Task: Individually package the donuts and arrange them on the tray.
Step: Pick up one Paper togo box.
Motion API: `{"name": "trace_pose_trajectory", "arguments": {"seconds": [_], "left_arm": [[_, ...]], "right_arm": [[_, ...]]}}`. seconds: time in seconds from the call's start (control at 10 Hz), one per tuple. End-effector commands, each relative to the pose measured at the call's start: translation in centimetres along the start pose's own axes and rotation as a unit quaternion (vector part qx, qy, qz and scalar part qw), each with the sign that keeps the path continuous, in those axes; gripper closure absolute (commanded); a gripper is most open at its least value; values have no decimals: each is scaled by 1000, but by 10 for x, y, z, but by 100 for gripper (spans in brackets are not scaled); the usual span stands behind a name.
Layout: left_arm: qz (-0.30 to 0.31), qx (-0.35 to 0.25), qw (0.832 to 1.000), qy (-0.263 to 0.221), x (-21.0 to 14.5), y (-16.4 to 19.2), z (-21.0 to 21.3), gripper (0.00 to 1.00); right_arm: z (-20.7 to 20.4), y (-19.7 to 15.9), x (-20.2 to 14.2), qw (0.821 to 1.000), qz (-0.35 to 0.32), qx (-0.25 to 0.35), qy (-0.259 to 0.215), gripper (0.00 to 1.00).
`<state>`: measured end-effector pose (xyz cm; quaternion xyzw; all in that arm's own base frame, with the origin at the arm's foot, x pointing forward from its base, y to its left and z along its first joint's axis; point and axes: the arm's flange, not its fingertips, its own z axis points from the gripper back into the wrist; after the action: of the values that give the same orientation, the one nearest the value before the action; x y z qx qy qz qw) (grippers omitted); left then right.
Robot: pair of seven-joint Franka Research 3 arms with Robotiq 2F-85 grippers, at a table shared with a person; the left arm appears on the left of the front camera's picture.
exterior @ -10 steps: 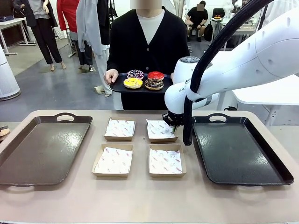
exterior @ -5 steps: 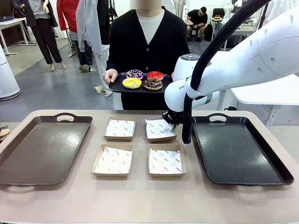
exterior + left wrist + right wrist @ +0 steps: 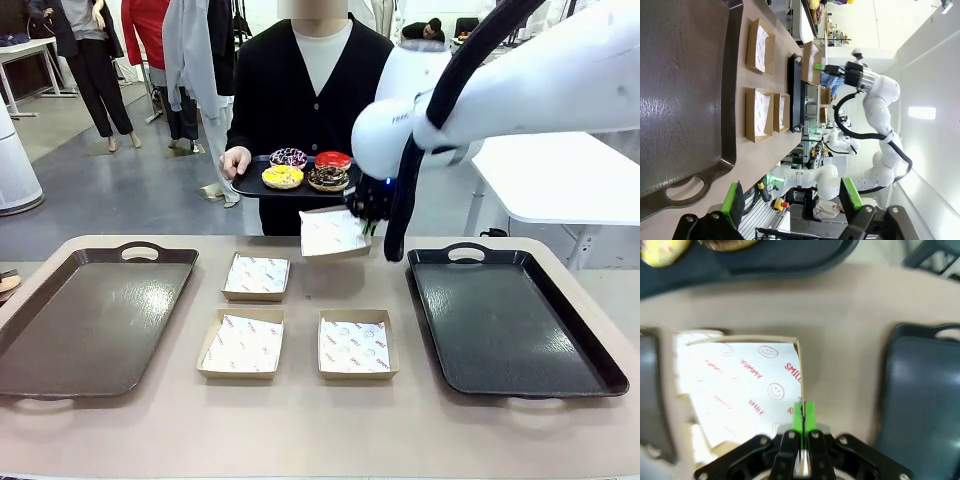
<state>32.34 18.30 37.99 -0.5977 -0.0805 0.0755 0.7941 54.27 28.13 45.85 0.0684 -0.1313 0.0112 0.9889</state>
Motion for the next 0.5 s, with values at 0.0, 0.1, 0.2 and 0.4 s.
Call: {"name": "trace_pose_trajectory", "arguments": {"seconds": [0.0, 0.1, 0.2, 0.4], "left_arm": [[0, -4, 1000, 1, -1, -2, 1, 0], [0, -4, 1000, 1, -1, -2, 1, 0], [0, -4, 1000, 1, -1, -2, 1, 0], [0, -4, 1000, 1, -1, -2, 1, 0]], "right_arm": [[20, -6, 9, 999, -21, -23, 0, 100], [30, -8, 14, 999, -21, -27, 5, 100], [33, -12, 18, 999, -23, -35, 15, 100], [39, -15, 13, 1000, -12, -18, 3, 100]]}}
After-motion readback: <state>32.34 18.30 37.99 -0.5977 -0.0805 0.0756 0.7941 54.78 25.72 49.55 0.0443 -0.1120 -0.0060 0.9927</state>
